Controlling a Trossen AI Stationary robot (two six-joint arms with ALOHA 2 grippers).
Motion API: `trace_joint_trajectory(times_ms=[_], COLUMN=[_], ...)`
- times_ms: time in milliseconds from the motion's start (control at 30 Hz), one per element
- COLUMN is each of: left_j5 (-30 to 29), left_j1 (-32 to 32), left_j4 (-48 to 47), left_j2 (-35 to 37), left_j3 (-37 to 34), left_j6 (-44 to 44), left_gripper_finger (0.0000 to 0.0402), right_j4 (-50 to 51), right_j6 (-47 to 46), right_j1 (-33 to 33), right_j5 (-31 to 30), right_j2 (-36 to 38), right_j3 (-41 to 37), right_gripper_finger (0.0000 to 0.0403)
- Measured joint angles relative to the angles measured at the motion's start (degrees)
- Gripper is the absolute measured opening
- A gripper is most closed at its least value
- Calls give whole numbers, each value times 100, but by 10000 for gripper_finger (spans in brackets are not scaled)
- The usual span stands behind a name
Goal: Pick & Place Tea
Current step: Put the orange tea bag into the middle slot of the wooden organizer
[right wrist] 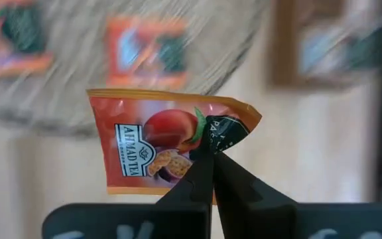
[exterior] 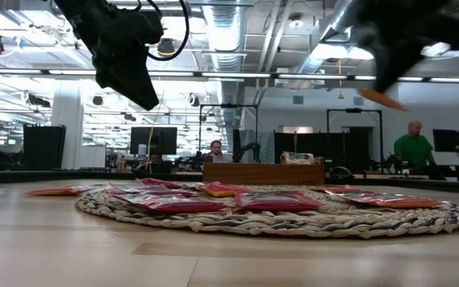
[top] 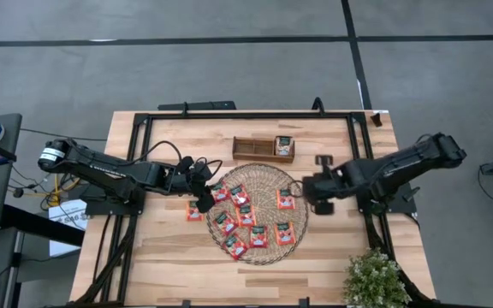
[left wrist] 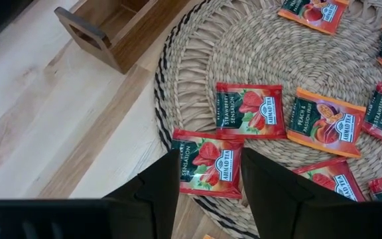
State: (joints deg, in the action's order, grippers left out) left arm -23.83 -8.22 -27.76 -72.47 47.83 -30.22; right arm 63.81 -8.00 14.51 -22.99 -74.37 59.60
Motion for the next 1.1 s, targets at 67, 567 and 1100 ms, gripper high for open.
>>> trace_joint_trajectory(times_ms=[67, 567, 1100], left_j5=[-1, -25, 176], left_j1=[1, 31, 1267], left_j4=[-2, -333, -686], left_j2=[0, 2, 4], left_j3=[0, 0, 0], left_j6=[0, -207, 111], left_gripper_finger=[152, 151, 151], right_j4=[-14, -1751, -2874], right_j6=[366, 2761, 3205], right_j1=[-223, -1933, -2140], right_j5=[-419, -1865, -2698], right_j2=[-252, -2037, -3413], right_j3=[423, 2054, 2058], right_gripper_finger=[1, 0, 0])
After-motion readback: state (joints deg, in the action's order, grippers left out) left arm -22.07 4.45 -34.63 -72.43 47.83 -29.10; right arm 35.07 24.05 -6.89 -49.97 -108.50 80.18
